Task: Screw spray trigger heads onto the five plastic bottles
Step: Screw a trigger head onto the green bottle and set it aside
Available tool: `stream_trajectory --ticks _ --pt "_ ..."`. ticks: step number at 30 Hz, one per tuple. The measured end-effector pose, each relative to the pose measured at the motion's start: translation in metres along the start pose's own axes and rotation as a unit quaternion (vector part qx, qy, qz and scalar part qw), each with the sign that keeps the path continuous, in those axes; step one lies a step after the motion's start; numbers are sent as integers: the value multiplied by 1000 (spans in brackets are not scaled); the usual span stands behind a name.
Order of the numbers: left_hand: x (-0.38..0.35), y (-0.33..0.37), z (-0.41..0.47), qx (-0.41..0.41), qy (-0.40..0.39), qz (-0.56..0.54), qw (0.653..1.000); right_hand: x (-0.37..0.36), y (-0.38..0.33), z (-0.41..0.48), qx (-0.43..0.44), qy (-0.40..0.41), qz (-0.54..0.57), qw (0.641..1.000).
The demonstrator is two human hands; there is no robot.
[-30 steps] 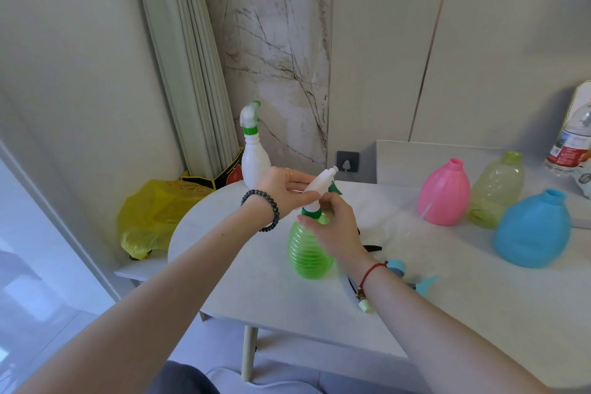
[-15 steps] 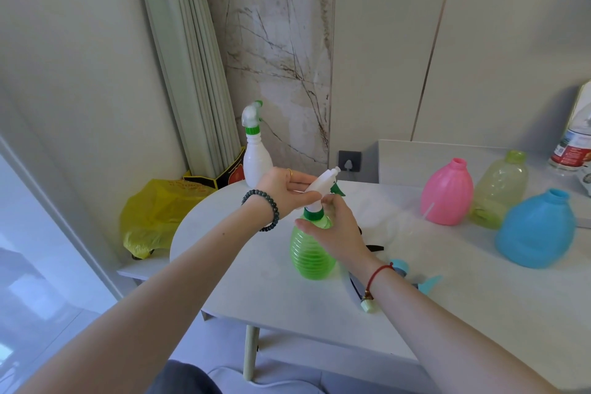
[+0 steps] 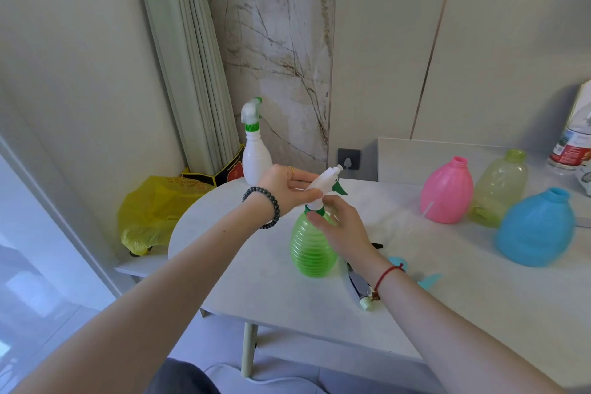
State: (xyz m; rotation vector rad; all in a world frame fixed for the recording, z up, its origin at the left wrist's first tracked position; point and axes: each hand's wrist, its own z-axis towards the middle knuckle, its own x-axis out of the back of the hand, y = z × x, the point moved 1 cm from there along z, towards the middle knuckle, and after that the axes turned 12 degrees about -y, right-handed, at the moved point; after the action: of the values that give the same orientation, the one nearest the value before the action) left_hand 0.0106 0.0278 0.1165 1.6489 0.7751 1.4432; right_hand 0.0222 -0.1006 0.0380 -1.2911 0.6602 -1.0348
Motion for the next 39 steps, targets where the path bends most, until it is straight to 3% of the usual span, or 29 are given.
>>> stream_trajectory --ticks 2,6,10,16,23,27,32,39 --pt "-1 1 0 1 0 2 1000 0 0 2 -13 31 -9 999" --pt "-1 1 1 0 1 8 1000 1 0 -1 -4 -44 -24 999" --pt "-2 0 2 5 0 12 1000 2 -1 1 -10 24 -43 999" --pt "-3 -3 4 -10 9 -2 1000 8 -7 1 4 -49 -58 997" --pt "-9 -43 -12 -54 38 -113 991 17 -12 8 -19 -74 -93 993" --pt "-25 -90 -16 23 -64 -36 997 23 -14 11 -37 -107 -116 987" --pt "-46 -104 -8 14 -106 -33 994 28 -19 15 -53 -154 -149 975" --pt "-54 -110 -6 4 -58 -82 995 21 -13 14 -38 -39 -159 986"
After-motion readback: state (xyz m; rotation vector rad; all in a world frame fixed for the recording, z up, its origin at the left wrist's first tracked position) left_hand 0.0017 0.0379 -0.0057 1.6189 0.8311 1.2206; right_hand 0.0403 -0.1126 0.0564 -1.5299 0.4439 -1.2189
